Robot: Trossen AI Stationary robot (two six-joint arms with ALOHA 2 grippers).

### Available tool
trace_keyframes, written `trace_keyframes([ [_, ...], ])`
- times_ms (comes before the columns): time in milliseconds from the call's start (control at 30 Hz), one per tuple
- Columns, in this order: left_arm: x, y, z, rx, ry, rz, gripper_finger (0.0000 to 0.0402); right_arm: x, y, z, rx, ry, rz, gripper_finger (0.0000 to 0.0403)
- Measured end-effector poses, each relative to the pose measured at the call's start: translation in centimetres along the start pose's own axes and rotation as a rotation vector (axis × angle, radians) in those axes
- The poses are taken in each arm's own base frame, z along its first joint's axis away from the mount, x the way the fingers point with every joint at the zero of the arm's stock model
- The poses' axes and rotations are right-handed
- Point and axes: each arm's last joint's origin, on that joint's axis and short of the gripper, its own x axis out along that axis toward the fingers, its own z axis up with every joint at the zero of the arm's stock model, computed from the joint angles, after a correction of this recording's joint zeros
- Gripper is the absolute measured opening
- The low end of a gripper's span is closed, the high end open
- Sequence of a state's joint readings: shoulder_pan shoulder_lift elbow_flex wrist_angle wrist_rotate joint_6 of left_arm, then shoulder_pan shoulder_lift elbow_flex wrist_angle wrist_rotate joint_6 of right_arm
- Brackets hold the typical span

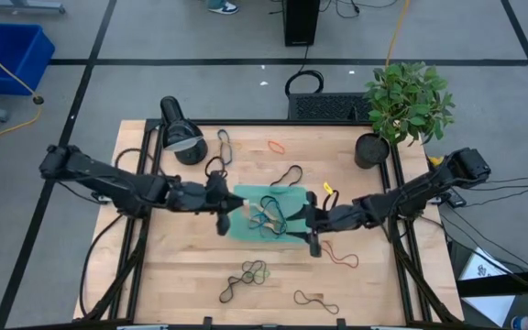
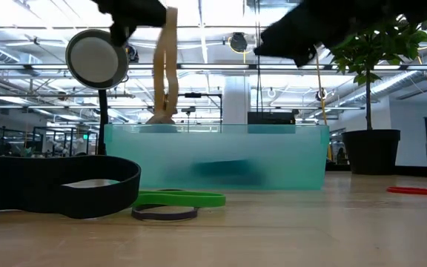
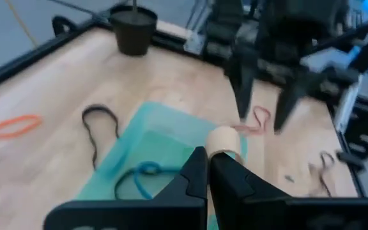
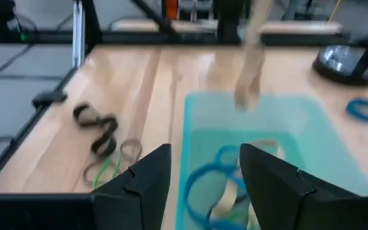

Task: Pick and place rubber bands into bin
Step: Put the brown rubber band into the green bin

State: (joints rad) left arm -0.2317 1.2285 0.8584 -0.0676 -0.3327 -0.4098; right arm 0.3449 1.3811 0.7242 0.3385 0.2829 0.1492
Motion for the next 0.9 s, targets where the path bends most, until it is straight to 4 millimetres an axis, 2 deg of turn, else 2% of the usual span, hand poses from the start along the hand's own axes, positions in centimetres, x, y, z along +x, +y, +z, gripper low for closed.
trace_keyframes([
  [133,2.5,0.3,-0.5,0.045,0.006,-0.011,0.0016,-0.1,0.3,-0.7,0.034,0.064,0.003,0.0183],
  [233,4.4,0.7,-1.2,0.068,0.033,-0.01,0.0007,-0.5,0.4,-1.0,0.042,0.111,-0.001,0.0183],
  [533,8.9,2.7,-4.8,0.024,0.201,0.057,0.0018,-3.7,0.3,-0.4,0.064,0.177,0.005,0.0183],
  [700,10.6,3.4,-6.5,0.002,0.285,0.049,0.0007,-4.9,0.6,-1.4,0.098,0.289,-0.003,0.0183],
  [900,11.6,3.9,-8.0,-0.023,0.349,0.067,0.0043,-6.0,2.0,-2.8,0.145,0.415,0.002,0.0183],
])
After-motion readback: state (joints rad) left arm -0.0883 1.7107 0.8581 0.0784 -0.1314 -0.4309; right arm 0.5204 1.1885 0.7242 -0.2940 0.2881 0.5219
